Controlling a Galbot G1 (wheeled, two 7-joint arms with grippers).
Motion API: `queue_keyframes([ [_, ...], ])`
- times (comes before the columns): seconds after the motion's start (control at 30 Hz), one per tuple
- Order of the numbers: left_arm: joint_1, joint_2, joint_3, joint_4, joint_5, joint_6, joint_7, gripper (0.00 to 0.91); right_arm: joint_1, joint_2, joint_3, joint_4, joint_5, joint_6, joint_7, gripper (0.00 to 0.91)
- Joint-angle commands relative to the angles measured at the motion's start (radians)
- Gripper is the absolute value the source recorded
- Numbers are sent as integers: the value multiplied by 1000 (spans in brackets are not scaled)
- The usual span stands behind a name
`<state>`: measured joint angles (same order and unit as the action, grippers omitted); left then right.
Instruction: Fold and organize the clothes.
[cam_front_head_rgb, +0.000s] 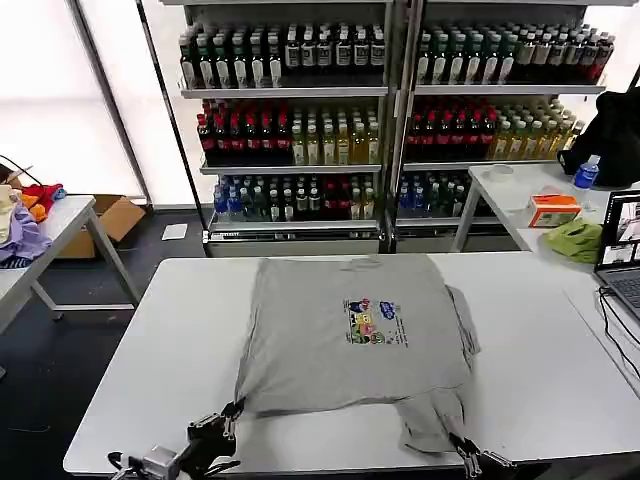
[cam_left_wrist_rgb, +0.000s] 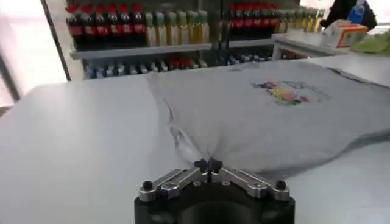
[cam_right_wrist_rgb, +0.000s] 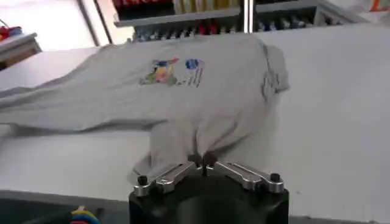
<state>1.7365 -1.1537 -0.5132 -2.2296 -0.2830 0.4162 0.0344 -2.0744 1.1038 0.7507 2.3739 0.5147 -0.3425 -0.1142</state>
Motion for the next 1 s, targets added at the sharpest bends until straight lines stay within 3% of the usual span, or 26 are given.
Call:
queue_keyframes([
  [0.03,309,35,-240,-179,-1,-9,36,10,-206,-27,26,117,-43,91,-36,0],
  [0.27,343,11,-292,-176,-30,36,32,10,-186,-26,14,98,-63,125,-45,0],
  [0.4,328,13,-299,-182,-69,87,41,20,-104,-21,26,62,-24,135,-30,0],
  [0.47,300,14,-292,-184,-166,69,37,20,-57,-17,30,57,0,145,-26,0],
  [0.57,213,16,-293,-188,-370,69,12,20,96,23,24,30,10,132,-33,0],
  [0.7,52,40,-265,-144,-430,101,12,20,320,60,-11,-36,-8,105,-29,0],
  [0.8,-60,88,-217,-73,-503,49,13,20,453,64,-37,-124,-78,104,-23,0],
  [1.0,-221,186,-112,98,-516,18,64,10,674,42,-102,-290,-87,84,-4,0],
])
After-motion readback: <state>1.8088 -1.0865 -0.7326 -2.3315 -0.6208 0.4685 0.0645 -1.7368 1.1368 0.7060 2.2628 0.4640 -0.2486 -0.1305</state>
